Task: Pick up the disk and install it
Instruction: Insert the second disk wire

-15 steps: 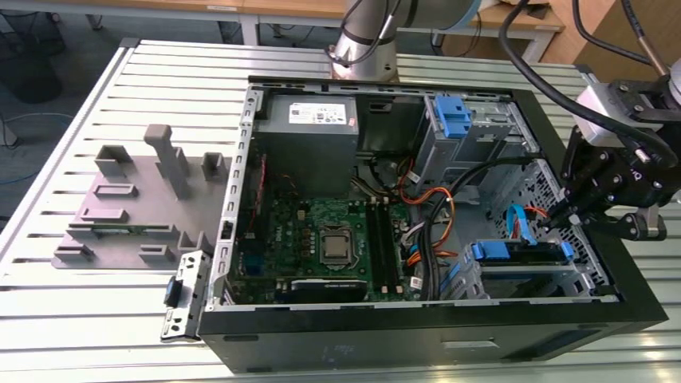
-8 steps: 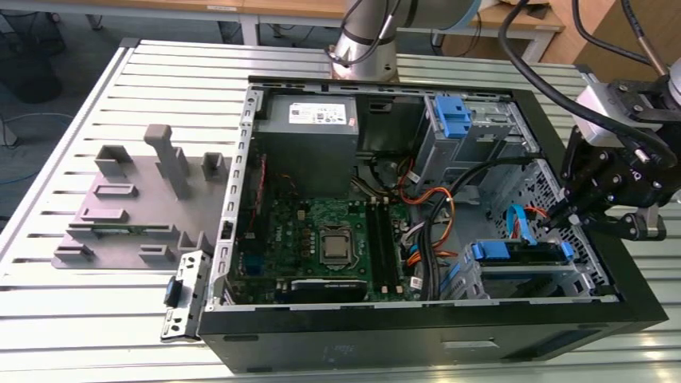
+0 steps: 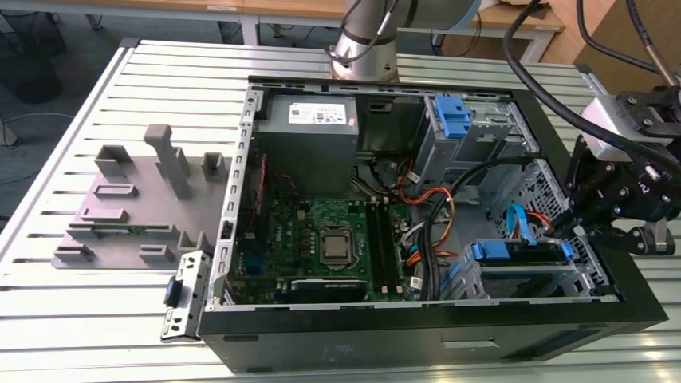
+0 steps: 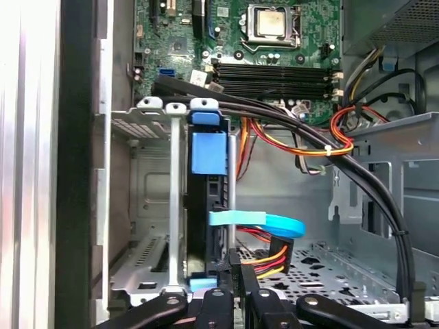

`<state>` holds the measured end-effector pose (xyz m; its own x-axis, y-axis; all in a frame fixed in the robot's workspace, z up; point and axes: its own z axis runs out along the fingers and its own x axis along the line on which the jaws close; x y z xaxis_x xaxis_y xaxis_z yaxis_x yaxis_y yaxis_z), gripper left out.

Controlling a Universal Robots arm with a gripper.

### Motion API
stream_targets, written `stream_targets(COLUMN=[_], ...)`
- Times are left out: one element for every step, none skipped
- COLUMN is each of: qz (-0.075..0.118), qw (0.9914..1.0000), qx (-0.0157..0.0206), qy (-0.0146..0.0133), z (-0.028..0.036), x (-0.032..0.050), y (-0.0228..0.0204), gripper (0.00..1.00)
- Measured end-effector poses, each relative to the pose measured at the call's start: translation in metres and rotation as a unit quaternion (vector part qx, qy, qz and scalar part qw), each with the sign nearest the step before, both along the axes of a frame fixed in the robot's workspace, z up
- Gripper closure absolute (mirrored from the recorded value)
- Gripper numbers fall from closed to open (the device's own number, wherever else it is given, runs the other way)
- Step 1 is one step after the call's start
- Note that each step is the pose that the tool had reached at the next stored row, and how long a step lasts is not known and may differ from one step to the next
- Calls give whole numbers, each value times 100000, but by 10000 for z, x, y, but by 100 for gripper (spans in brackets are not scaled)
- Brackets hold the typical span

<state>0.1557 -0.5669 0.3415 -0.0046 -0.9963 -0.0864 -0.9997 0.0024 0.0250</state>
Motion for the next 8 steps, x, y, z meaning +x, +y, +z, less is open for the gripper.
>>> stream_targets(qz=[21, 30, 39, 44, 52, 61, 73, 86], qw=[100000, 100000, 100000, 99999, 99999, 99999, 99999, 99999], qx=[28, 60, 77, 79, 82, 81, 78, 79], qy=[-77, -163, -240, -306, -357, -405, -453, -499], z=[0, 0, 0, 0, -1, -1, 0, -1], x=[-13, -31, -44, -52, -58, -63, -68, -73], y=[-8, -11, -16, -25, -37, -51, -65, -79], gripper=[84, 84, 84, 84, 84, 84, 84, 84])
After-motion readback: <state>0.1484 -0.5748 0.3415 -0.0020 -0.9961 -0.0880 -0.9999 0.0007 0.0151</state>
